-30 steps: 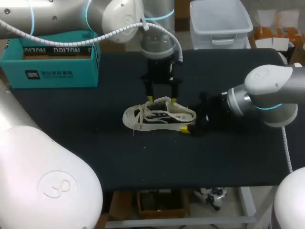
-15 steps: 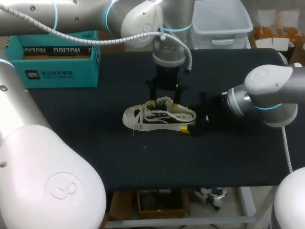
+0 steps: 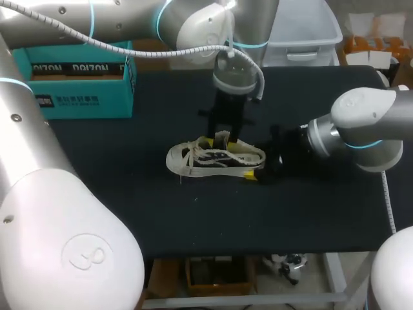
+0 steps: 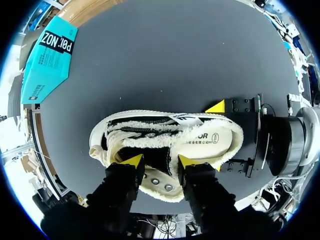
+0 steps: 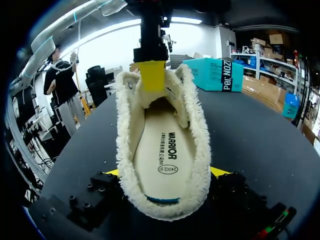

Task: Open the shoe tongue, take the insole out of the shoe, put the insole back into the shoe, and pack the shoe into the shoebox

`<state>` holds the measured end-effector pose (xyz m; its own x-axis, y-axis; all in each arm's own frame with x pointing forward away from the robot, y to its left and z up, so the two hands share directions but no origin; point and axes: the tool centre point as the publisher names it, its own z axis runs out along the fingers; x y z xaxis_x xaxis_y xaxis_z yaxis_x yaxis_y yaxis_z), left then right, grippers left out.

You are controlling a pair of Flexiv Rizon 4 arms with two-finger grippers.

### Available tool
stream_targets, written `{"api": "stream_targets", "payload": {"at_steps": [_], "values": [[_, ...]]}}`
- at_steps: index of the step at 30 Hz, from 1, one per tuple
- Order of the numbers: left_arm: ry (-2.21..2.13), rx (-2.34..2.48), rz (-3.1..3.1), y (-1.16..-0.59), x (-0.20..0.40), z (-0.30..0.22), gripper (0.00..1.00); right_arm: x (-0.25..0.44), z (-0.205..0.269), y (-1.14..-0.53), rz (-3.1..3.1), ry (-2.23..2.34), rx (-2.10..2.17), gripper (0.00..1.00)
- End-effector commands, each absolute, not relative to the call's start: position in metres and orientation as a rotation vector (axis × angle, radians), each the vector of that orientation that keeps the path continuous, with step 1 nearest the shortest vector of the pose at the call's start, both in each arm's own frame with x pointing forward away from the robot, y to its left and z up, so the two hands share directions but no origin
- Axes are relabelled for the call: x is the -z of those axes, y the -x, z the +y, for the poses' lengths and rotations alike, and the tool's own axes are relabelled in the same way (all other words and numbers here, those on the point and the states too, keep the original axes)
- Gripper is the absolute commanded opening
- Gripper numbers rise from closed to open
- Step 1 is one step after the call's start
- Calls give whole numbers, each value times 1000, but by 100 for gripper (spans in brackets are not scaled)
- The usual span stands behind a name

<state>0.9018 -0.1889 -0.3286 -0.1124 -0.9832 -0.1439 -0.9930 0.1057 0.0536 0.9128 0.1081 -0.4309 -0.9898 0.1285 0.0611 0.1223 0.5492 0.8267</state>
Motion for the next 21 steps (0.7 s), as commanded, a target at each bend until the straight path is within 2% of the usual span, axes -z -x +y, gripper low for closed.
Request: {"api": "stream_targets", "payload": {"at_steps": [1,21], "values": [[2044,-224,2274,-904,327,-188,0,435,107,-912,2759,-222,-1476,0],[2169,178,2346,-886,304,-131,0,435,107,-912,2759,-222,-1476,0]]}}
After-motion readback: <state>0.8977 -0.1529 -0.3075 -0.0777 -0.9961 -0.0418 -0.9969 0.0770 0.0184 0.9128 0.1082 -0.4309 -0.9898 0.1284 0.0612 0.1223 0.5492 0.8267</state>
